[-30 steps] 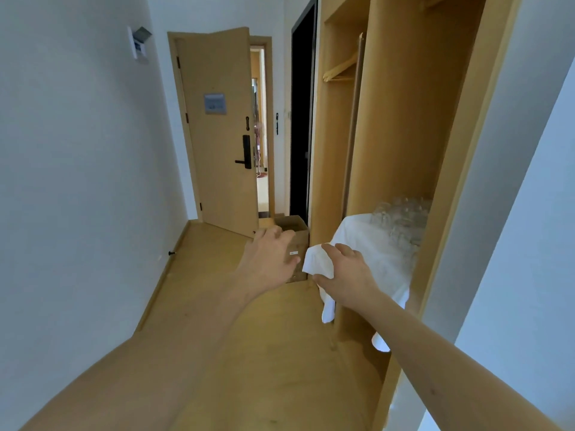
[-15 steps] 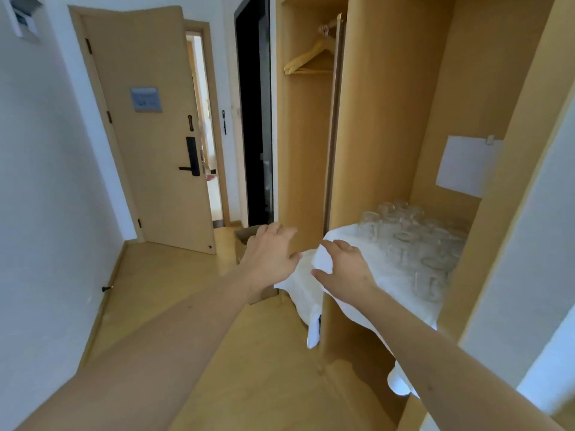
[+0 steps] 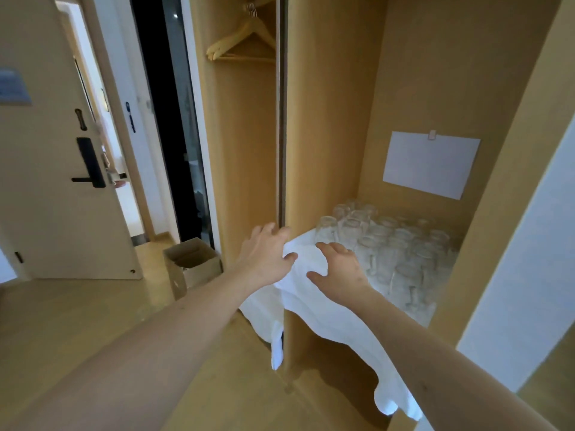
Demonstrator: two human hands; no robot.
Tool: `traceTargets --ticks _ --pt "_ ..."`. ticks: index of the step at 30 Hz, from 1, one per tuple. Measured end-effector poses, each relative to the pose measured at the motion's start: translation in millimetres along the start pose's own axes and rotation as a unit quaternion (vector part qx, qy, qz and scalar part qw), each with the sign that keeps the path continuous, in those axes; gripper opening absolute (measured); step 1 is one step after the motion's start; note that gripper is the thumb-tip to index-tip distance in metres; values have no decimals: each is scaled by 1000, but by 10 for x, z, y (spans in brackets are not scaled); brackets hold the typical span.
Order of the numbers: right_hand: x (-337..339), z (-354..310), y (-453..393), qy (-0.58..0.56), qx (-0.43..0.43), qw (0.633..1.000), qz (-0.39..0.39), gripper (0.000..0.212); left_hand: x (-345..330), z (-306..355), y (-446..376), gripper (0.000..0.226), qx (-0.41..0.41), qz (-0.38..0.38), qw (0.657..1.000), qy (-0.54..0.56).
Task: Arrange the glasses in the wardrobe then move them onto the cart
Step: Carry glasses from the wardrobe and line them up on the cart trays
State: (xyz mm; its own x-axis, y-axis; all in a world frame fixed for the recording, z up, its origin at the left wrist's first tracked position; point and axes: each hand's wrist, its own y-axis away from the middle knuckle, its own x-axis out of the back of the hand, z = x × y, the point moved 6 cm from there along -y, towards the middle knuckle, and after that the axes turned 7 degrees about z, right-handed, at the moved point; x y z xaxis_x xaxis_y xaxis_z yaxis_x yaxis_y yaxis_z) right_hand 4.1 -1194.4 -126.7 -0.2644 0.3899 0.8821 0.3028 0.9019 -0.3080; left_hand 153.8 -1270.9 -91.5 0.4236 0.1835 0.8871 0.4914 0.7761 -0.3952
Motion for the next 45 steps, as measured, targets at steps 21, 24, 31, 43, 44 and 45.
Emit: traceTargets --ticks 21,24,31,43,44,45 --pt "-163 1552 -1923 5 -115 992 49 69 -1417 664 -2413 55 -112 -33 991 63" --pt "-216 1652 -2090 17 -132 989 56 68 -1571 642 -2661 55 -128 -45 989 61" --pt "-302 1868 -2436 29 -208 974 88 68 -1861 666 -3260 63 -188 -82 973 104" --pt "-396 1951 -2727 65 -324 934 137 64 -2292 772 -3932 58 -291 -133 933 168" --pt "-405 1959 -2716 70 -335 930 138 66 -2324 810 -3933 58 -305 -136 928 166" --pt "-418 1973 -2703 73 -345 925 139 68 -2357 842 -3935 59 -316 -140 924 163"
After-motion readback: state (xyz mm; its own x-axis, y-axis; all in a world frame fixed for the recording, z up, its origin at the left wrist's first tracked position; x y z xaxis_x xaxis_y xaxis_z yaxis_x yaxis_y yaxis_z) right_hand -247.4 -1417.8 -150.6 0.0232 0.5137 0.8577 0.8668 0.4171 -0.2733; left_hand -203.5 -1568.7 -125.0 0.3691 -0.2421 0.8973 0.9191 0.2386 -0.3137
